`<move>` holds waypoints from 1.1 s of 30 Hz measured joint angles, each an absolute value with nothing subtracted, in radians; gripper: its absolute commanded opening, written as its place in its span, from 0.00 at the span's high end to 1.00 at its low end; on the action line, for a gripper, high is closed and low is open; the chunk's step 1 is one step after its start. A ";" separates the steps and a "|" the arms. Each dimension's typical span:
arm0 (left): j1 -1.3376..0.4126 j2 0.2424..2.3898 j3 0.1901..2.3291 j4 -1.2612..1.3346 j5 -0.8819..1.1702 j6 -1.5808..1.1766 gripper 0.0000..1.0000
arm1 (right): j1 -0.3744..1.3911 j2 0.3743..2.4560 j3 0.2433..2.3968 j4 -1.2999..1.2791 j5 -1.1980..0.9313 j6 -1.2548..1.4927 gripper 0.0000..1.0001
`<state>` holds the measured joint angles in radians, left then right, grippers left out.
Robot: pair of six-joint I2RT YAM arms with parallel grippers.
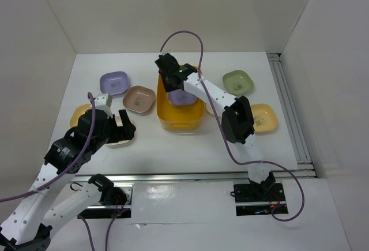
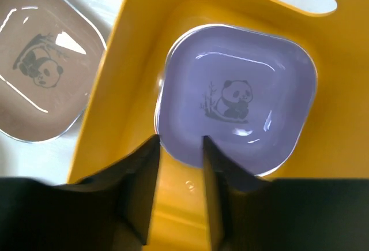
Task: Place the plates into the plastic bin on the countertop
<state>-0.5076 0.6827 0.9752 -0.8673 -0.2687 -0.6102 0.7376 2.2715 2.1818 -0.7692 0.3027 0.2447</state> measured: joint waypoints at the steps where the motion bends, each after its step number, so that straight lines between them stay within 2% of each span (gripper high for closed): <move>1: -0.508 0.683 0.975 -0.867 -0.269 -0.610 0.00 | 0.740 2.271 2.182 -0.769 0.307 0.246 0.50; 3: -0.508 0.683 0.975 -0.867 -0.269 -0.610 0.00 | 0.751 2.271 2.182 -0.769 0.317 0.249 0.40; 5: -0.508 0.683 0.975 -0.867 -0.269 -0.611 0.00 | 0.766 2.270 2.182 -0.770 0.327 0.247 0.37; 9: -0.508 0.683 0.975 -0.868 -0.272 -0.611 0.00 | 0.807 2.258 2.194 -0.778 0.364 0.244 0.24; 11: -0.508 0.684 0.975 -0.867 -0.275 -0.611 0.00 | 0.832 2.233 2.194 -0.785 0.389 0.245 0.08; 12: -0.508 0.687 0.975 -0.867 -0.277 -0.611 0.00 | 0.847 2.211 2.191 -0.788 0.405 0.246 0.06; 13: -0.508 0.694 0.975 -0.868 -0.280 -0.612 0.00 | 0.861 2.178 2.179 -0.788 0.418 0.243 0.00; 24: -0.499 1.010 1.000 -0.881 -0.344 -0.712 0.00 | 0.950 1.513 1.634 -0.655 0.458 0.273 0.00; 29: -0.371 1.151 0.983 -0.782 -0.312 -0.742 0.00 | 1.029 1.261 1.344 -0.627 0.440 0.313 0.00; 33: -0.295 1.271 0.906 -0.642 -0.255 -0.744 0.08 | 1.076 1.145 1.269 -0.626 0.437 0.337 0.00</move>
